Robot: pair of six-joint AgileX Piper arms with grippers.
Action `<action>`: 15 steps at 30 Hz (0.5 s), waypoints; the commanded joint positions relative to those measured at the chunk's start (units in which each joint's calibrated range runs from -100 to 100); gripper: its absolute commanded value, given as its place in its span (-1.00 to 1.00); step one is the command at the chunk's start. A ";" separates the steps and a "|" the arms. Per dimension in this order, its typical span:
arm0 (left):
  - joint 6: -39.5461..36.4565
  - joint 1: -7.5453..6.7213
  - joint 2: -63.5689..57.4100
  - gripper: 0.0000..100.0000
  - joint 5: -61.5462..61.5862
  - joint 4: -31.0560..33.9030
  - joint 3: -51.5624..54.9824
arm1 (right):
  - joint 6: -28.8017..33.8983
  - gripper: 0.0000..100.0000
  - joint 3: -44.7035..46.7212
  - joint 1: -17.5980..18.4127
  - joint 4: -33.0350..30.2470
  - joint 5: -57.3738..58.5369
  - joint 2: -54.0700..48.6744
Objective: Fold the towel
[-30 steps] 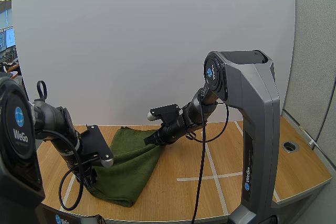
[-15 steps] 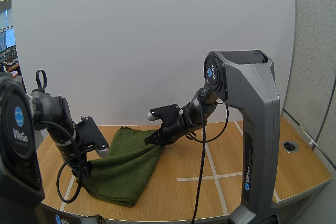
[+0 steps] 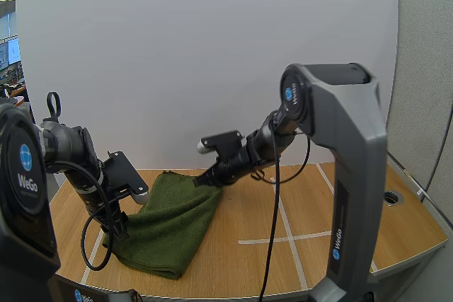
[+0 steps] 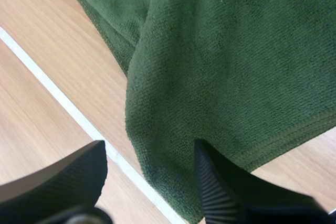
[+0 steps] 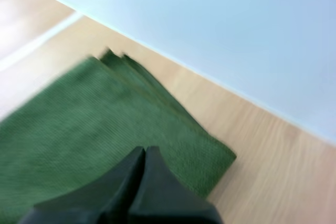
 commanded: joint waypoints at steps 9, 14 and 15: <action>0.03 0.12 -1.27 0.61 0.19 -7.69 -6.80 | 21.92 -1.00 0.25 0.04 -29.90 26.67 -17.40; 2.41 0.12 -4.88 0.61 2.57 -12.83 -10.15 | 22.46 -1.00 6.23 0.04 -31.18 27.55 -19.94; 2.65 0.12 -5.57 0.61 2.57 -13.62 -10.62 | 22.31 -1.00 7.72 0.04 -31.18 27.77 -20.33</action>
